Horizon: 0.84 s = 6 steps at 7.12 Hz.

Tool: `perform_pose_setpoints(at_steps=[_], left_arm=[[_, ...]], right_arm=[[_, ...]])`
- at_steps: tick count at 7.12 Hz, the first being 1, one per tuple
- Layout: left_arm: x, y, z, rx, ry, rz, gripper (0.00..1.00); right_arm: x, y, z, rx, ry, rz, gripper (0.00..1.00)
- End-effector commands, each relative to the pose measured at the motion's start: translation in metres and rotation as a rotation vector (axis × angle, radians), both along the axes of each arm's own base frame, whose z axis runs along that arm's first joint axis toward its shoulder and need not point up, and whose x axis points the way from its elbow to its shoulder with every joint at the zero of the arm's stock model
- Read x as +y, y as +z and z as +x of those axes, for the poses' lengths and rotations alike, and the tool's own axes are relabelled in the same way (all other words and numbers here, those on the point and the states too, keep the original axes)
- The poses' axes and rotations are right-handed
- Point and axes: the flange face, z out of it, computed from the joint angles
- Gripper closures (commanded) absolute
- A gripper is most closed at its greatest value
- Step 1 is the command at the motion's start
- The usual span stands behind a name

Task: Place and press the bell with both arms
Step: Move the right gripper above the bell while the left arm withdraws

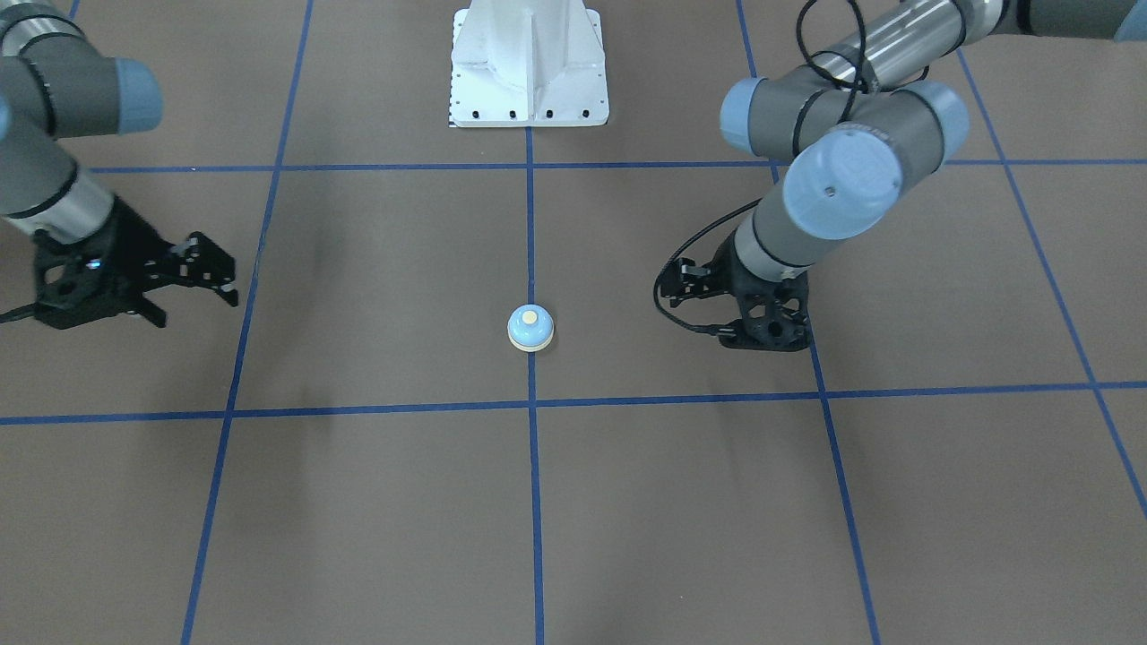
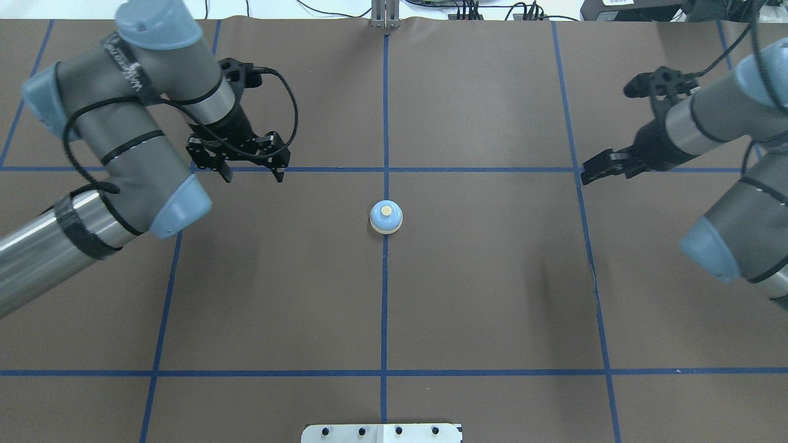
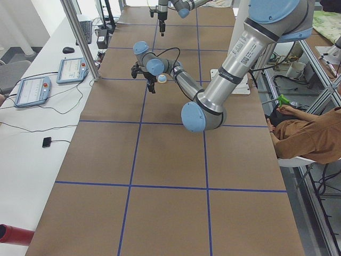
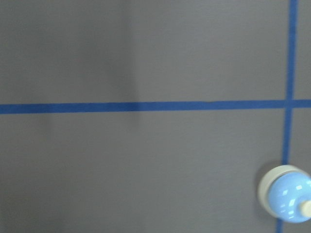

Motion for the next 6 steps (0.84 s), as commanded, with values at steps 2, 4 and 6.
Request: perform_pose_setpoints(at_steps=[2,4,6], left_arm=[[0.010,0.079,-0.096,-0.028,0.006,0.059,0.01],[0.010,0.095,-0.113,-0.043,0.007,0.073,0.01],[0.011,0.098,-0.113,-0.047,0.008,0.071,0.01]], right_arm=[[0.060,-0.121,-0.147,-0.068,0.119,-0.088,0.97],[0.053,-0.191,-0.217,-0.010,0.151,-0.126,1.00],[0.025,-0.208,-0.264,0.028,0.180,-0.184,1.00]])
